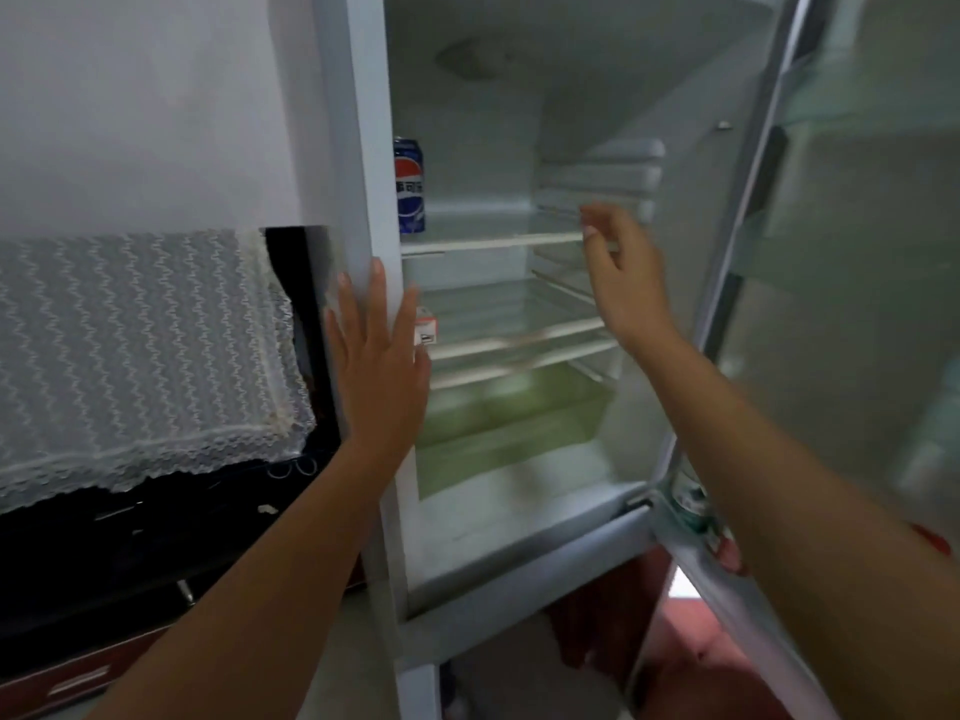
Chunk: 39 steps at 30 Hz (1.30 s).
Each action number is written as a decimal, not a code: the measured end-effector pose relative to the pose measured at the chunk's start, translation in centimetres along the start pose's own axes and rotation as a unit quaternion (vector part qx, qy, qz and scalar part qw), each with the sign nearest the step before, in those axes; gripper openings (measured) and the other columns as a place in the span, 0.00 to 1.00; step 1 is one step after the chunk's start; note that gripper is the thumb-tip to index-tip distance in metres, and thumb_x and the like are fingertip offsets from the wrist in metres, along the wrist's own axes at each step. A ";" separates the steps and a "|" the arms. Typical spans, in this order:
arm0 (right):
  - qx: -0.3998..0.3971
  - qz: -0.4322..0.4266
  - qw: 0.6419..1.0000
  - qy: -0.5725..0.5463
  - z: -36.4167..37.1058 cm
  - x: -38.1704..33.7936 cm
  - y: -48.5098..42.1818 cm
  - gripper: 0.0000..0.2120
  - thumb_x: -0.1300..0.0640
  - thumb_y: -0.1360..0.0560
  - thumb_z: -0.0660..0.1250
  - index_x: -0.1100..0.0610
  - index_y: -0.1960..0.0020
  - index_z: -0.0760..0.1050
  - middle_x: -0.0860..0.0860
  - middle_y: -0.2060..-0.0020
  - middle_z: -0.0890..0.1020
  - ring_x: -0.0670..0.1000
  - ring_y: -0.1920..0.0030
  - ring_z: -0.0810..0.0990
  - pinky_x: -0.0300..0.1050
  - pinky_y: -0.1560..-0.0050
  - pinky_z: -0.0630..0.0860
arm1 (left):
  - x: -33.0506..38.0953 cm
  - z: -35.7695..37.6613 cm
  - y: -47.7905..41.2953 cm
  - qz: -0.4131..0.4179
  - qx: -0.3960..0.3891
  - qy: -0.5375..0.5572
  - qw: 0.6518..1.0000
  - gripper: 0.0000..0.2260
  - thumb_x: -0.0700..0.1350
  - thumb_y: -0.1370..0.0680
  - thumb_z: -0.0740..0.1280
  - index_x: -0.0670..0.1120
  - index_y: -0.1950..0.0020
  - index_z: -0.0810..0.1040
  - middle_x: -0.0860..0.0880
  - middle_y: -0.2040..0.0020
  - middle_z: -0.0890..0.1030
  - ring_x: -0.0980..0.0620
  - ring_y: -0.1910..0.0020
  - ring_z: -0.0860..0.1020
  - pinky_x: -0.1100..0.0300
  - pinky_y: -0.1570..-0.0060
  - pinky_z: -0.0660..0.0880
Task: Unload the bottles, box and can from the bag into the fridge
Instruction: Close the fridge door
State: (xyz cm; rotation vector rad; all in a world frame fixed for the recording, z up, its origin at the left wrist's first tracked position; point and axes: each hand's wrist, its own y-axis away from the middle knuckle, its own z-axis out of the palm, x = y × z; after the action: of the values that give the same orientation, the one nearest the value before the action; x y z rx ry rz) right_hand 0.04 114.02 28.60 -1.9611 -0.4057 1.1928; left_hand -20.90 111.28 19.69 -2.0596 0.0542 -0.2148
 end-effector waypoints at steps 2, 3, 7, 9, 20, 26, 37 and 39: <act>0.003 0.011 1.000 0.018 -1.8 0.0 2.2 0.15 0.61 0.23 0.57 0.58 0.38 0.71 0.55 0.43 0.78 0.51 0.42 0.76 0.45 0.42 0.71 | 0.6 -1.0 0.4 -0.012 -0.020 0.058 0.998 0.25 0.41 0.27 0.63 0.46 0.30 0.63 0.40 0.26 0.59 0.35 0.27 0.52 0.39 0.30 0.50; 0.002 0.018 0.999 0.030 -2.6 0.0 3.5 0.15 0.62 0.24 0.58 0.59 0.38 0.71 0.56 0.42 0.78 0.52 0.42 0.76 0.46 0.41 0.71 | 0.8 -1.4 0.6 -0.021 -0.029 0.082 0.996 0.25 0.42 0.27 0.63 0.45 0.30 0.64 0.40 0.26 0.59 0.35 0.27 0.52 0.39 0.30 0.50; -0.001 0.052 0.997 0.063 -6.0 -0.3 8.9 0.16 0.56 0.26 0.58 0.58 0.39 0.71 0.53 0.43 0.78 0.52 0.44 0.76 0.45 0.44 0.72 | 1.3 -2.4 2.0 0.004 -0.065 0.140 0.988 0.24 0.44 0.27 0.62 0.42 0.32 0.67 0.37 0.30 0.66 0.36 0.30 0.62 0.39 0.32 0.57; 0.017 0.074 0.996 0.054 -8.0 -0.8 11.4 0.17 0.55 0.27 0.57 0.57 0.40 0.72 0.50 0.46 0.77 0.49 0.47 0.76 0.35 0.48 0.71 | 2.2 -2.4 3.1 0.026 -0.102 0.200 0.974 0.21 0.47 0.27 0.61 0.40 0.36 0.71 0.36 0.36 0.73 0.36 0.35 0.70 0.39 0.36 0.66; 0.090 0.118 0.978 0.145 -19.6 -4.2 21.4 0.16 0.58 0.27 0.57 0.56 0.40 0.72 0.51 0.45 0.78 0.49 0.47 0.77 0.40 0.47 0.74 | 12.3 -6.9 9.7 0.047 -0.264 0.379 0.886 0.22 0.54 0.28 0.62 0.43 0.39 0.75 0.42 0.41 0.78 0.42 0.41 0.74 0.50 0.39 0.69; 0.144 0.129 0.956 0.222 -27.5 -6.1 27.1 0.15 0.61 0.28 0.58 0.58 0.43 0.75 0.52 0.49 0.80 0.44 0.52 0.78 0.31 0.49 0.72 | 17.9 -10.3 14.8 0.094 -0.288 0.391 0.869 0.15 0.47 0.25 0.66 0.44 0.40 0.76 0.45 0.41 0.79 0.45 0.41 0.75 0.54 0.43 0.70; 0.108 0.232 0.919 0.298 -36.7 -6.3 33.6 0.28 0.53 0.29 0.61 0.60 0.31 0.63 0.61 0.36 0.71 0.59 0.37 0.72 0.58 0.36 0.69 | 24.0 -15.0 18.9 0.136 -0.318 0.392 0.853 0.17 0.46 0.24 0.65 0.43 0.37 0.73 0.45 0.37 0.76 0.45 0.37 0.71 0.53 0.36 0.65; 0.102 0.246 0.914 0.306 -37.5 -5.6 33.6 0.29 0.62 0.27 0.64 0.61 0.29 0.59 0.61 0.32 0.67 0.59 0.32 0.67 0.58 0.31 0.64 | 25.2 -15.1 18.9 0.156 -0.326 0.381 0.851 0.19 0.46 0.24 0.64 0.45 0.34 0.71 0.46 0.35 0.73 0.48 0.35 0.69 0.55 0.35 0.64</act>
State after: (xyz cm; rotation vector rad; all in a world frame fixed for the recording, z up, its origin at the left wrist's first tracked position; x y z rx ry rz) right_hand 25.03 71.87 15.64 -2.1777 0.5430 0.7863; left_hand 2.20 85.86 13.41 -2.4475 1.0741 -0.8984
